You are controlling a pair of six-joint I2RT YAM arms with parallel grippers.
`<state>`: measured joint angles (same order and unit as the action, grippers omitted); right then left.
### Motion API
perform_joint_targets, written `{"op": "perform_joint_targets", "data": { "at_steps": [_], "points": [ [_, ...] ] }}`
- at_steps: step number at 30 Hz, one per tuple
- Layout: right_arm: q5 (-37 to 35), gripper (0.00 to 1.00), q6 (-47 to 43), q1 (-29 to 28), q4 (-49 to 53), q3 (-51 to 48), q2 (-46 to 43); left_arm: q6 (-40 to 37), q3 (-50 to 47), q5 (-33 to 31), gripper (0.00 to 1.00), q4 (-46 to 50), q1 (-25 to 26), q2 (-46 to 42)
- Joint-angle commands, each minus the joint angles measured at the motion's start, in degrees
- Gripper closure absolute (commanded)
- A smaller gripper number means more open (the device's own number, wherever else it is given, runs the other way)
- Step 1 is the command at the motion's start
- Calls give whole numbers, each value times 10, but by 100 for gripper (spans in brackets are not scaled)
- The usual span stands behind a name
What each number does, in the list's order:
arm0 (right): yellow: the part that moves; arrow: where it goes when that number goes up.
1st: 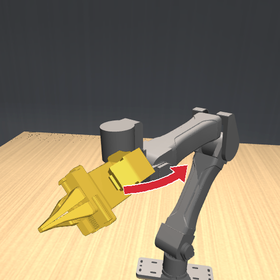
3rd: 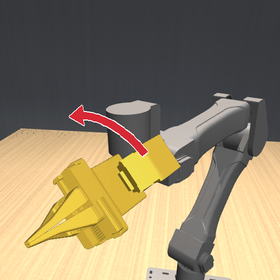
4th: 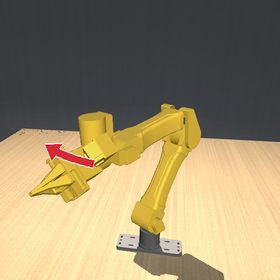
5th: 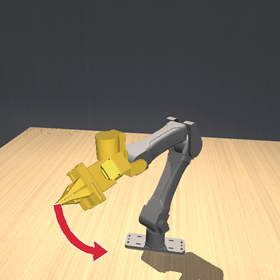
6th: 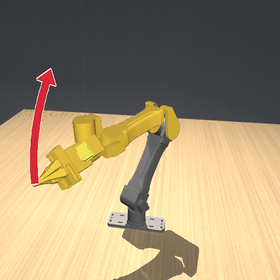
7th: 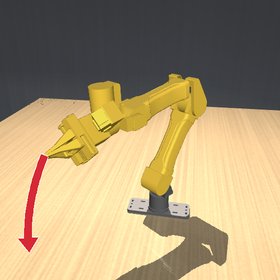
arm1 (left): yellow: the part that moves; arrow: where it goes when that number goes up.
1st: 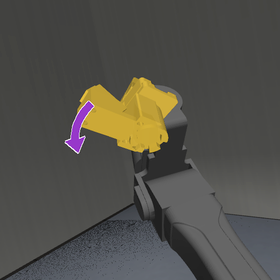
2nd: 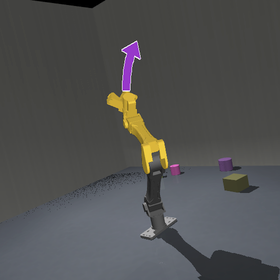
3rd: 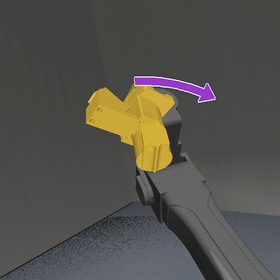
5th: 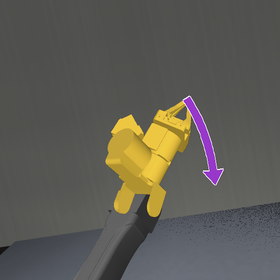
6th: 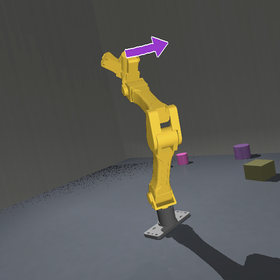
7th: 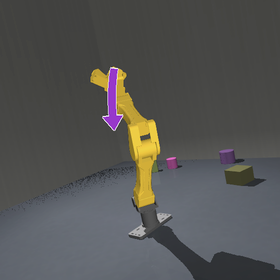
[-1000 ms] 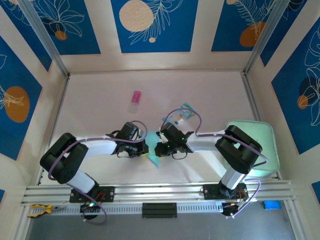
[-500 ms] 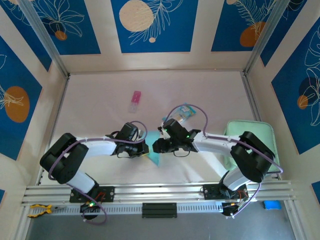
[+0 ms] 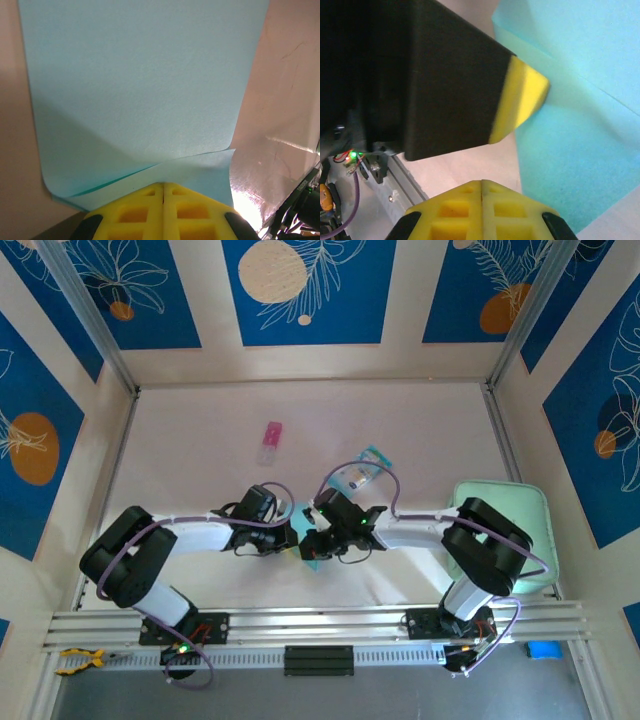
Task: Fold a paper plane with a square sheet of paper (pick it up from the middle)
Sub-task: Perform the third fold on the triangle at the bottom-center of the table.
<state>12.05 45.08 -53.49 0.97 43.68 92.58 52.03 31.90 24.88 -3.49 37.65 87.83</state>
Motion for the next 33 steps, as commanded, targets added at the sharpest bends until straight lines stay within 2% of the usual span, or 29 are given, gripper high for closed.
{"op": "perform_joint_targets", "data": {
  "at_steps": [1, 19, 33],
  "points": [
    [8, 96, 2, -6, 17, 23, 11, -6, -17, -23, 100, 32, 3, 11],
    [-23, 97, 0, -27, 64, 54, 47, -9, -14, -21, 100, 37, 3, 11],
    [-24, 97, 9, -23, 50, 16, 37, -10, -13, -23, 100, 40, 3, 14]
  ]
}}
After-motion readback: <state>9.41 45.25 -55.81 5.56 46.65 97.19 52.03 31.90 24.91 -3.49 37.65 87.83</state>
